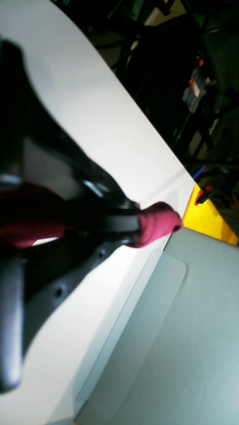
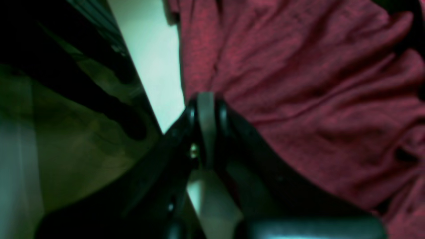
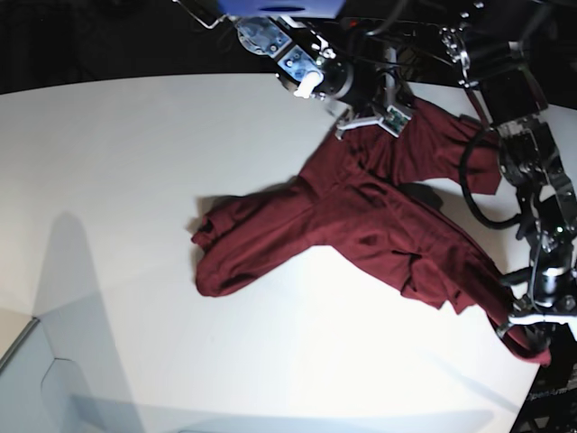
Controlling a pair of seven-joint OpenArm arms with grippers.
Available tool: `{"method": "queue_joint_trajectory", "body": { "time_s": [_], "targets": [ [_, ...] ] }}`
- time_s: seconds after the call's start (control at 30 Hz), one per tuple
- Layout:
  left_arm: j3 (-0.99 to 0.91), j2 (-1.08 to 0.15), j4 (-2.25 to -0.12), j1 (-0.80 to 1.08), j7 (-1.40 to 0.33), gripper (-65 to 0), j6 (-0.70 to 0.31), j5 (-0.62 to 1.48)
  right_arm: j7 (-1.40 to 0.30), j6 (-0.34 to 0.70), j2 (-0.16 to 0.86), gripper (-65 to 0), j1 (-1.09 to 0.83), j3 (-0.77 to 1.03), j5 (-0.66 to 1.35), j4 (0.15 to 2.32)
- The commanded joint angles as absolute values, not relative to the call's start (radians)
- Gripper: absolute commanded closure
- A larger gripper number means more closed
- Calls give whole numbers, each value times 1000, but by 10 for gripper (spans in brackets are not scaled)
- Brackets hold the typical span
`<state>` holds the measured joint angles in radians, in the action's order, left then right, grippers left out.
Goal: Layout the t-shirt on the table in an organized manner, then fold the t-shirt properly
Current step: 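Grasp the shirt fabric with the right gripper and lift it, then drag the shirt with the right gripper away from the left gripper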
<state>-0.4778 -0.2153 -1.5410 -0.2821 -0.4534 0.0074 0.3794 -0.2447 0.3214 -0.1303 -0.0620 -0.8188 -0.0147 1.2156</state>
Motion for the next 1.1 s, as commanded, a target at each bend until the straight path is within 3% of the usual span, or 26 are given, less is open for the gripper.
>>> {"method": "queue_joint_trajectory", "body": {
  "time_s": [0.0, 0.4, 0.67, 0.93, 1.07],
  "targets": [
    [-492, -231, -1560, -309, -421, 0, 4, 383, -223, 326, -136, 0, -73, -834, 7, 1256],
    [-587, -286, -1570, -312, -423, 0, 4, 384, -300, 326, -56, 0, -79, -820, 7, 1442],
    [-588, -326, -1512, -280, -421, 0, 4, 383, -300, 326, -28, 0, -84, -671, 7, 1443],
    [-590, -283, -1515, -134, -417, 0, 4, 384, -300, 326, 8, 0, -77, -464, 7, 1500],
    [-622, -277, -1515, -87, -417, 0, 4, 384, -300, 326, 13, -73, -56, -332, 7, 1526]
  ]
}}
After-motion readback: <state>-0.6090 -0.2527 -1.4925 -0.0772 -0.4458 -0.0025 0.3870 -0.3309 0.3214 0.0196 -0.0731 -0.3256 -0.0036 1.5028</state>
